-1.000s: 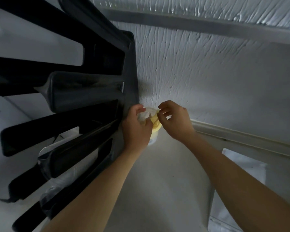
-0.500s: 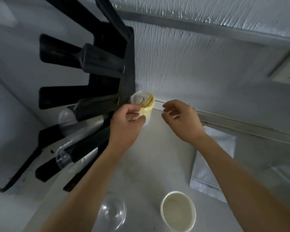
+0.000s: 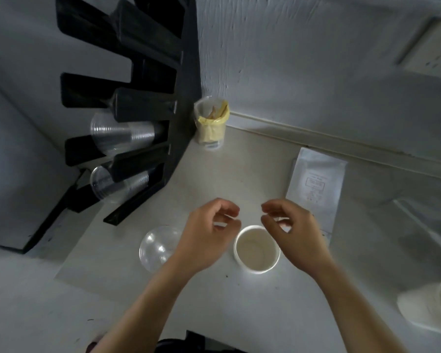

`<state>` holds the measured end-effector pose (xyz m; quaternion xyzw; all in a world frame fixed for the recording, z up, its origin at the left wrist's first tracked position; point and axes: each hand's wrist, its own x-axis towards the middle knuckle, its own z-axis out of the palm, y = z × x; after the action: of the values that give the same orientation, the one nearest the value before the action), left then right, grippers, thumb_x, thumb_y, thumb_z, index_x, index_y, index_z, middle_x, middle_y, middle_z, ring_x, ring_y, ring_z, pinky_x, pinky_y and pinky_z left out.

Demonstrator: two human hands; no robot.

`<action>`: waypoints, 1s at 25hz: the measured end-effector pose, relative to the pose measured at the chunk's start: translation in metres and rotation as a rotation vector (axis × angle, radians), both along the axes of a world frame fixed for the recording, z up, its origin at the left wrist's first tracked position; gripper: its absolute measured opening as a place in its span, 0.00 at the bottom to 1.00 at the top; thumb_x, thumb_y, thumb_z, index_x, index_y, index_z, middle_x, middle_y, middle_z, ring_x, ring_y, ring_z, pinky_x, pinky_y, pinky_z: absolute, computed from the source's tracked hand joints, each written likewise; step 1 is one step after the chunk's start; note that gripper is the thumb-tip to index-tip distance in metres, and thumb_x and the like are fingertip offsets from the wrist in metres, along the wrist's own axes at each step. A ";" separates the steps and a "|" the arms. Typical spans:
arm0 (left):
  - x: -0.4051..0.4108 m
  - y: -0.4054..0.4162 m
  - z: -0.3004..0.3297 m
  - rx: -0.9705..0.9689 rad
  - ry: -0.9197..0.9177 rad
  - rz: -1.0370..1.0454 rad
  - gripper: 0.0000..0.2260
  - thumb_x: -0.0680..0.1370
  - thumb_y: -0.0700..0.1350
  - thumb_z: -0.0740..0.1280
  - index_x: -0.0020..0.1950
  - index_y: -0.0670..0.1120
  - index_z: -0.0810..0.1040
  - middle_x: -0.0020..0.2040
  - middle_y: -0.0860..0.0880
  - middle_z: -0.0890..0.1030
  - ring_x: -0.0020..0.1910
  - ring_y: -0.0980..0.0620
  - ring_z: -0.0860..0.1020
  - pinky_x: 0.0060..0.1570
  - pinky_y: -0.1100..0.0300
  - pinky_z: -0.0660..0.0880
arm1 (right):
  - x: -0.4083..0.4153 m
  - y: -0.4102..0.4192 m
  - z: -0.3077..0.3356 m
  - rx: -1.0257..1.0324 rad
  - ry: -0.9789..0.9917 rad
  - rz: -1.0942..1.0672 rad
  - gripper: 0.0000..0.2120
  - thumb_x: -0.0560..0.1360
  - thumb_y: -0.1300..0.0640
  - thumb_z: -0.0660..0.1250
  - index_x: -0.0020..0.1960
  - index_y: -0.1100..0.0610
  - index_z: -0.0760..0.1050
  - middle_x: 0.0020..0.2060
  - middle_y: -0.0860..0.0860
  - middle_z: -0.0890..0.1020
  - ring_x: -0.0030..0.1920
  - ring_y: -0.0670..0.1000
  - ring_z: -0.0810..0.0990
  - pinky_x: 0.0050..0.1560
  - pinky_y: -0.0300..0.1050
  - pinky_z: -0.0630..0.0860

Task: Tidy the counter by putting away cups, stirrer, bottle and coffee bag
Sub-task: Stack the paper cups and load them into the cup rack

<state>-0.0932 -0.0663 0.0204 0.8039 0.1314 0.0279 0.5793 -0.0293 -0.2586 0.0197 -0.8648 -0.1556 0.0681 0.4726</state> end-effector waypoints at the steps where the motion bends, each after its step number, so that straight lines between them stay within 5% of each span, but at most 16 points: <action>1: -0.007 -0.006 -0.006 0.014 0.030 -0.027 0.08 0.75 0.39 0.73 0.50 0.51 0.82 0.47 0.56 0.85 0.47 0.61 0.83 0.44 0.69 0.78 | -0.007 -0.009 -0.007 0.004 0.029 -0.040 0.09 0.74 0.55 0.71 0.52 0.44 0.79 0.47 0.38 0.84 0.47 0.39 0.82 0.44 0.29 0.75; 6: -0.027 -0.018 -0.031 0.159 0.141 -0.076 0.12 0.76 0.43 0.71 0.59 0.51 0.80 0.55 0.58 0.82 0.51 0.61 0.81 0.47 0.64 0.82 | -0.039 -0.037 -0.038 0.015 0.178 -0.172 0.13 0.73 0.58 0.72 0.47 0.40 0.77 0.46 0.41 0.84 0.45 0.38 0.81 0.41 0.29 0.75; 9: -0.031 -0.018 -0.037 0.085 0.199 -0.040 0.10 0.75 0.43 0.71 0.56 0.53 0.80 0.53 0.59 0.83 0.44 0.61 0.83 0.41 0.66 0.82 | -0.049 -0.041 -0.049 0.047 0.265 -0.181 0.10 0.75 0.60 0.70 0.48 0.45 0.79 0.43 0.46 0.86 0.40 0.45 0.84 0.43 0.47 0.81; 11: -0.034 -0.019 -0.039 -0.043 0.251 0.007 0.09 0.75 0.42 0.71 0.52 0.53 0.81 0.50 0.57 0.85 0.40 0.57 0.85 0.42 0.57 0.85 | -0.052 -0.040 -0.051 0.090 0.305 -0.189 0.08 0.76 0.62 0.70 0.49 0.49 0.80 0.40 0.49 0.86 0.38 0.50 0.85 0.43 0.54 0.82; 16: -0.038 -0.021 -0.044 -0.224 0.295 0.114 0.11 0.69 0.43 0.71 0.50 0.50 0.83 0.47 0.50 0.86 0.37 0.50 0.87 0.45 0.48 0.86 | -0.059 -0.038 -0.053 0.277 0.378 -0.243 0.07 0.75 0.67 0.70 0.49 0.56 0.81 0.39 0.54 0.86 0.36 0.55 0.86 0.42 0.57 0.82; 20: -0.043 -0.028 -0.044 -0.258 0.327 0.153 0.10 0.71 0.38 0.69 0.50 0.49 0.82 0.42 0.54 0.85 0.36 0.48 0.86 0.48 0.44 0.84 | -0.062 -0.038 -0.056 0.307 0.409 -0.253 0.09 0.74 0.67 0.70 0.48 0.55 0.82 0.38 0.52 0.86 0.35 0.53 0.85 0.42 0.58 0.82; 25: -0.047 -0.030 -0.032 -0.381 0.293 0.208 0.11 0.69 0.35 0.68 0.49 0.46 0.80 0.48 0.47 0.83 0.37 0.51 0.85 0.42 0.53 0.85 | -0.059 -0.030 -0.048 0.399 0.404 -0.234 0.12 0.74 0.70 0.68 0.48 0.54 0.83 0.41 0.54 0.86 0.40 0.54 0.85 0.43 0.50 0.81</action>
<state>-0.1398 -0.0965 -0.0118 0.6581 0.2988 -0.0548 0.6890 -0.0881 -0.2890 -0.0278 -0.7358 0.0317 0.1519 0.6592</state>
